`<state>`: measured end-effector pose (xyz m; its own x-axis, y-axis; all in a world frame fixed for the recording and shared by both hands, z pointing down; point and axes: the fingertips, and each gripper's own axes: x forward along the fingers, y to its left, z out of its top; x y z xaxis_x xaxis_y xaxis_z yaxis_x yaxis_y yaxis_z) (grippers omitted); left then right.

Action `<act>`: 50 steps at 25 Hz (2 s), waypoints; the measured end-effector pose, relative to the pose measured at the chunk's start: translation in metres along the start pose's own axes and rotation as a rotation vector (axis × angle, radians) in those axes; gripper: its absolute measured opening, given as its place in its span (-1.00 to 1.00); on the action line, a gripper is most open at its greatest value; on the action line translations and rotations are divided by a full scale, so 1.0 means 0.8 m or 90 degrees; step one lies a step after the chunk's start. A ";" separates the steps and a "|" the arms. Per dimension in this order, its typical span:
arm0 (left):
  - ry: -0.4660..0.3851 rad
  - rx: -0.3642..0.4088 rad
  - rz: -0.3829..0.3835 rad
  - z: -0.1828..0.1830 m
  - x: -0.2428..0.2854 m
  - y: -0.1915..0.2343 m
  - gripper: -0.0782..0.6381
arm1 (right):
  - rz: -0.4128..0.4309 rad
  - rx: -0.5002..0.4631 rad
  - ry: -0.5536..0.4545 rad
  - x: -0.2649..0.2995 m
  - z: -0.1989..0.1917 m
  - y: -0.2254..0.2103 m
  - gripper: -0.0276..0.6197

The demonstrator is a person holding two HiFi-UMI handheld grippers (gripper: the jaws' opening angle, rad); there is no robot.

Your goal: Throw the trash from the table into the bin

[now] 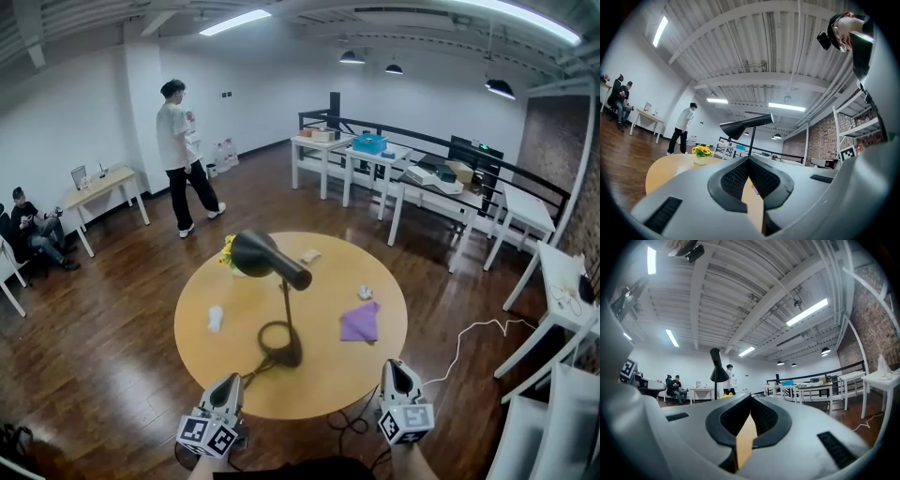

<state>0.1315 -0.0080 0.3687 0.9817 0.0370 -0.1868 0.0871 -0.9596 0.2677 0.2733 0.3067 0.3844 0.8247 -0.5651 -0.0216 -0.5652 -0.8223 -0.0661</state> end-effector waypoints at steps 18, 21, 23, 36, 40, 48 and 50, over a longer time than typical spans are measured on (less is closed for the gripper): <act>-0.030 0.027 0.056 -0.001 0.006 -0.032 -0.78 | 0.002 0.004 -0.014 -0.002 0.004 -0.044 -0.91; -0.040 0.045 0.088 0.001 0.003 -0.031 -0.78 | 0.022 0.013 -0.004 0.005 -0.002 -0.046 -0.91; -0.050 0.058 0.128 0.005 -0.007 -0.025 -0.78 | 0.040 0.019 0.025 0.012 -0.017 -0.043 -0.91; -0.048 0.087 0.220 0.025 -0.076 0.021 -0.78 | 0.162 0.026 0.082 0.050 -0.054 0.048 -0.91; -0.065 0.085 0.240 0.045 -0.111 0.057 -0.78 | 0.188 -0.008 0.075 0.070 -0.048 0.105 -0.91; -0.085 0.079 0.276 0.081 -0.184 0.152 -0.78 | 0.291 -0.031 0.081 0.114 -0.048 0.257 -0.91; -0.087 0.082 0.269 0.090 -0.209 0.172 -0.78 | 0.305 -0.077 0.089 0.120 -0.055 0.300 -0.91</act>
<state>-0.0327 -0.1663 0.3685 0.8946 -0.3937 -0.2113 -0.3464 -0.9098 0.2286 0.2160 0.0519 0.4103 0.4673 -0.8769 0.1125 -0.8838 -0.4665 0.0353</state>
